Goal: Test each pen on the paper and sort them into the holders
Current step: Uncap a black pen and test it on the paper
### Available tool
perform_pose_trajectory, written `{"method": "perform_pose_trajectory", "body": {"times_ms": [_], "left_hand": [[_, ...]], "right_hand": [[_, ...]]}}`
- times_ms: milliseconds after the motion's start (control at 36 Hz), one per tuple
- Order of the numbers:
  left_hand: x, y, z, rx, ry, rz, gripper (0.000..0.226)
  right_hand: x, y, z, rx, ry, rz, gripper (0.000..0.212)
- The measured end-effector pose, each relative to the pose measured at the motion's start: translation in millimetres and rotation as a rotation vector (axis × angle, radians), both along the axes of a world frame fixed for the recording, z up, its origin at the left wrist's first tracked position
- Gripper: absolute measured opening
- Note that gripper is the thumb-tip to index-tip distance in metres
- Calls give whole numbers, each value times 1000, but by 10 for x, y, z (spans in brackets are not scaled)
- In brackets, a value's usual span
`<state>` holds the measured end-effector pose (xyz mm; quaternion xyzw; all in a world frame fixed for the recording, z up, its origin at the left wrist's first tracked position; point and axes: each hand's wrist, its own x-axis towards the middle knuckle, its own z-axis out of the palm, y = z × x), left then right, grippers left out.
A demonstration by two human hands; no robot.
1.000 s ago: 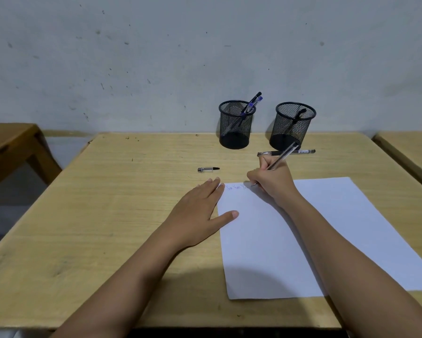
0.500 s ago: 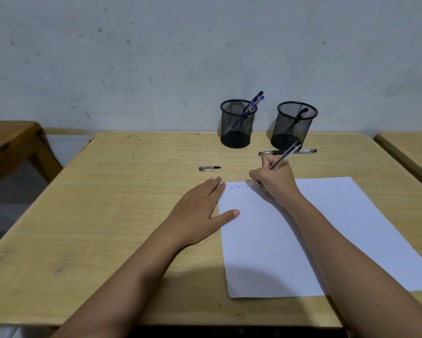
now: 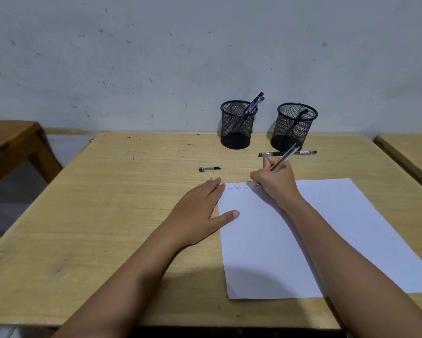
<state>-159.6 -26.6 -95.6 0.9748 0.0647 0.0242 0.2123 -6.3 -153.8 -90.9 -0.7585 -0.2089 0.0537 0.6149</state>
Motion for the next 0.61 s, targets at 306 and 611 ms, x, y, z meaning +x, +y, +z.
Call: {"method": "perform_pose_trajectory", "body": {"times_ms": [306,611], "left_hand": [[1,3,3,-6,-25,2,74],[55,72,33,-129,-37,20,69]], "right_hand": [[-47,-21,34,36,34,-1,36],[-68,-128,158,309,270,94,31]]}}
